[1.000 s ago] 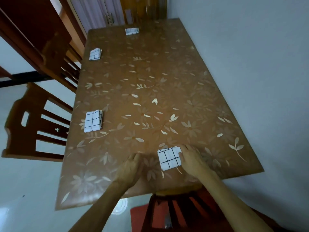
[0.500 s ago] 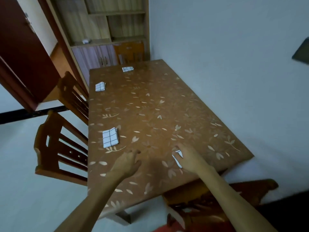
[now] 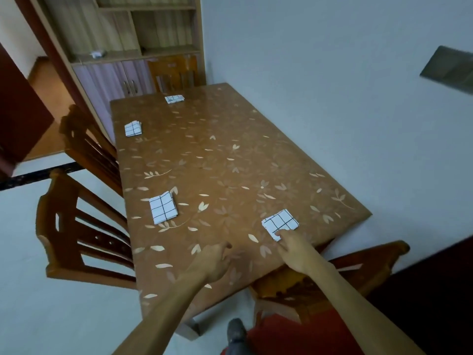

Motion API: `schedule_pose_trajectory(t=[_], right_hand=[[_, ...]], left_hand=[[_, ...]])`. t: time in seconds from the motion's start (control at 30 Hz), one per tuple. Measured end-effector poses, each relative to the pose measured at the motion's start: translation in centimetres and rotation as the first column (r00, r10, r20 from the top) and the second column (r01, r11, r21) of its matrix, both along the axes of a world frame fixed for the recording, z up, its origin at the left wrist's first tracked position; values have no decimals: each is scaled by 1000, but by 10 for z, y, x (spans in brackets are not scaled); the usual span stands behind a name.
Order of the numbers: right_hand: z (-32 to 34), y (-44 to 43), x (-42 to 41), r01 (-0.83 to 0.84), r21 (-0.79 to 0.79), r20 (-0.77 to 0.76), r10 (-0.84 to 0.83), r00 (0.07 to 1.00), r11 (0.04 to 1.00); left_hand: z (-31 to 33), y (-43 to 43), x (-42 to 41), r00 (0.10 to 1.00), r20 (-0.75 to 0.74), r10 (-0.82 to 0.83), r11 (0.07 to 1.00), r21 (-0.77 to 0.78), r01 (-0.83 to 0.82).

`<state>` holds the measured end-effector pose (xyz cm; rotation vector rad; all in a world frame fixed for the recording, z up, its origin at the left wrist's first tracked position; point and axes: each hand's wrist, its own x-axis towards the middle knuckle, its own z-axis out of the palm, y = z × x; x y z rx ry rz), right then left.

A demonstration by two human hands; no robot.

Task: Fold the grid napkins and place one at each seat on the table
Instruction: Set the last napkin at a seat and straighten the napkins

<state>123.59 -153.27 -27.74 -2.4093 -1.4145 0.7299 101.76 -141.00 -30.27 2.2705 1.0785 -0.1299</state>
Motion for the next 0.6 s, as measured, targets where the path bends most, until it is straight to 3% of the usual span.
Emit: schedule_pose_trajectory(t=[0.27, 0.47, 0.6], right_hand=[[-39, 5, 37, 85, -31, -34, -86, 996, 996], [-78, 33, 85, 298, -93, -141, -308, 941, 950], [-95, 53, 114, 425, -108, -189, -438, 879, 899]], left_hand=[[-26, 27, 65, 982, -73, -173, 984, -61, 169], [-42, 53, 145, 962, -40, -271, 958, -113, 265], [-72, 68, 183, 917, -96, -387, 922, -11, 388]])
